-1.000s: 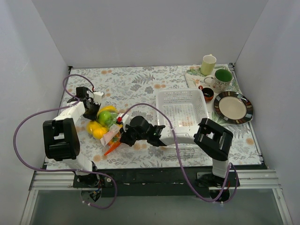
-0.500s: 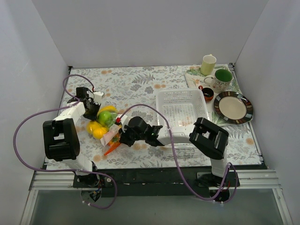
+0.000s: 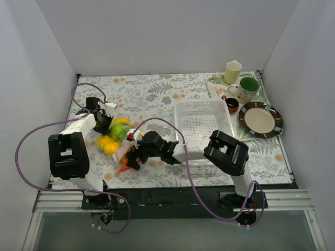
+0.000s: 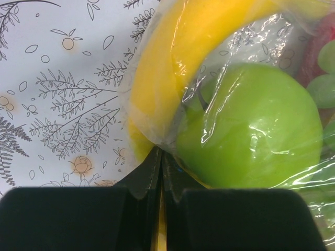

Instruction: Open the zip-top bag and remove the fake food

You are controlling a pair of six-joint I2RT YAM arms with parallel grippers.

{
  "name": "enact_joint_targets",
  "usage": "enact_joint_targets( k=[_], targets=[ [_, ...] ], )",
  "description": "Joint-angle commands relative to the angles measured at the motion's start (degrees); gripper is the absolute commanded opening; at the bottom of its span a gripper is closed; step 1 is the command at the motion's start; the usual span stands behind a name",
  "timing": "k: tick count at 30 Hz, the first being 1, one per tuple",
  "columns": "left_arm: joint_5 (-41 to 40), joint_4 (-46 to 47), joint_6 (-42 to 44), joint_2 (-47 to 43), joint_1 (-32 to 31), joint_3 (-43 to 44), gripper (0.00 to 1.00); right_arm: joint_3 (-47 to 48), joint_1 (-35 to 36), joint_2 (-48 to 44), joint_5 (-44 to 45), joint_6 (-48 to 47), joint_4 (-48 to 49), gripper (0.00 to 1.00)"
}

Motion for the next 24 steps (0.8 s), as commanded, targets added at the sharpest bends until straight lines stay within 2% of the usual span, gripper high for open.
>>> enact_joint_targets(
  k=[1, 5, 6, 9, 14, 18, 24],
  targets=[
    [-0.3, -3.4, -1.5, 1.4, -1.6, -1.4, 0.00, 0.8, 0.9, -2.1, 0.3, -1.4, 7.5, 0.99],
    [-0.1, -5.4, -5.0, 0.7, -3.9, -1.0, 0.00, 5.6, 2.6, 0.7, 8.5, -1.7, 3.6, 0.99],
    [0.2, -6.2, -5.8, 0.3, -6.4, -1.2, 0.00, 6.2, 2.7, 1.1, 10.5, -1.7, 3.5, 0.98],
    [0.3, -7.3, -8.5, -1.9, -9.6, -2.6, 0.00, 6.9, 2.9, 2.0, 11.1, -2.2, 4.0, 0.99],
    [1.2, -9.1, -9.9, -4.4, -10.5, -3.5, 0.00, 8.4, 3.1, 3.5, 11.7, -2.1, 0.7, 0.99],
    [-3.9, -7.3, -7.7, -5.6, -10.2, -5.8, 0.00, 4.6, 3.2, 2.2, 11.9, -1.7, -0.8, 0.99],
    [-7.4, -3.9, -6.1, -4.3, -9.2, -6.1, 0.00, -4.3, 3.2, -3.0, 13.5, -0.9, -0.4, 0.98]
  ],
)
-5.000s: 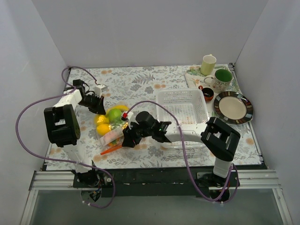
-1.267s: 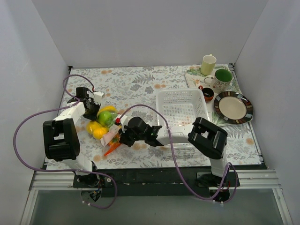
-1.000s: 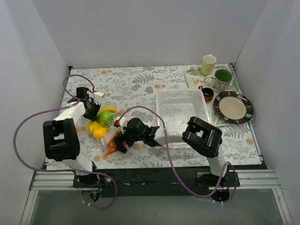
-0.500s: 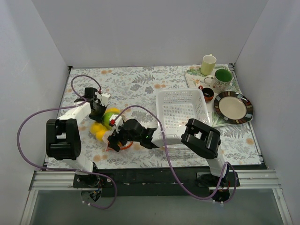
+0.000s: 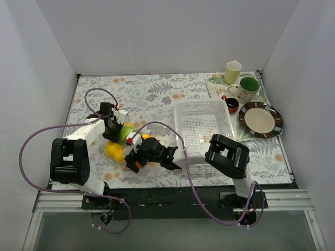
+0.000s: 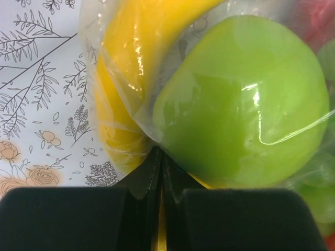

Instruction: Open the zip-top bag and remove the fake food

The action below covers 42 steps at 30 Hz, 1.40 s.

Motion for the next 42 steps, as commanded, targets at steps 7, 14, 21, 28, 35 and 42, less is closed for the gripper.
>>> enact_joint_targets(
  k=[7, 14, 21, 28, 35, 42],
  targets=[
    [-8.1, 3.4, 2.6, 2.3, 2.1, -0.4, 0.00, -7.9, -0.4, -8.4, 3.6, -1.8, -3.0, 0.93],
    [-5.9, 0.6, 1.3, 2.7, 2.4, 3.5, 0.00, -5.8, -0.4, -9.3, 2.8, -3.1, -4.8, 0.12],
    [-5.3, -0.9, 0.6, 2.5, 2.4, 4.8, 0.00, -2.8, -0.4, -14.4, 6.9, -7.1, -11.2, 0.01],
    [-3.9, -1.5, -1.3, 4.6, 2.7, 7.8, 0.00, -5.5, -4.8, -27.2, 9.4, -7.4, -20.6, 0.01],
    [-0.9, -1.1, -2.2, 5.8, 2.7, 9.0, 0.00, -8.2, -14.1, -39.8, 14.5, -0.3, -31.6, 0.01],
    [0.6, -2.5, -2.7, 5.1, 2.8, 10.4, 0.00, -3.3, -27.0, -39.9, 18.9, 1.0, -40.8, 0.01]
  ],
)
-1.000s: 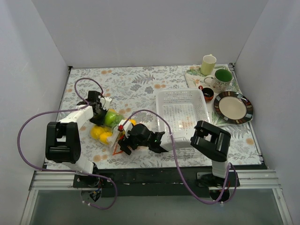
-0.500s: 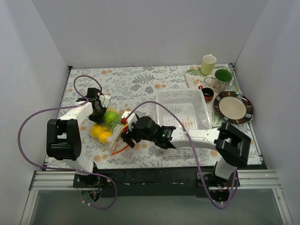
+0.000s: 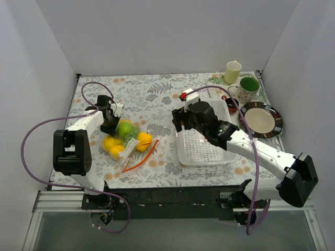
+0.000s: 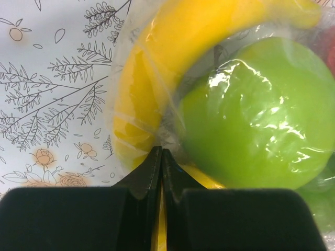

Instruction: Open the zip-top bag and remove the fake food

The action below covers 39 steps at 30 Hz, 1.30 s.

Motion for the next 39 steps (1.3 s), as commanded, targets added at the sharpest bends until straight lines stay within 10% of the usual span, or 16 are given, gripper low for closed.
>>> enact_joint_targets(
  k=[1, 8, 13, 26, 29, 34, 39],
  targets=[
    [2.2, -0.6, -0.7, -1.8, 0.1, 2.4, 0.00, 3.9, -7.9, 1.4, 3.7, 3.2, -8.7, 0.01],
    [2.7, -1.1, -0.2, -3.0, 0.2, 2.1, 0.00, 3.1, -13.5, 3.6, 3.4, 4.1, -10.0, 0.01],
    [3.5, -1.4, -0.2, -3.6, 0.1, 2.3, 0.00, 0.9, -13.5, 5.6, 2.1, 5.0, -10.0, 0.95],
    [2.9, -0.7, 0.2, -4.8, 0.1, 0.3, 0.00, 6.4, -11.5, 8.2, 6.9, 2.3, -15.0, 0.99],
    [2.7, -0.6, 0.2, -4.4, 0.2, 0.4, 0.00, 5.8, -3.5, 4.9, 8.0, -1.2, -11.6, 0.93],
    [2.0, 0.3, -0.1, -2.5, 0.2, 1.1, 0.00, 4.1, 7.8, 5.0, 1.6, 0.0, -4.9, 0.15],
    [1.6, 0.6, -1.1, 0.0, 0.2, 1.8, 0.00, 1.4, 16.4, 10.4, -1.5, 4.3, 3.3, 0.01]
  ],
)
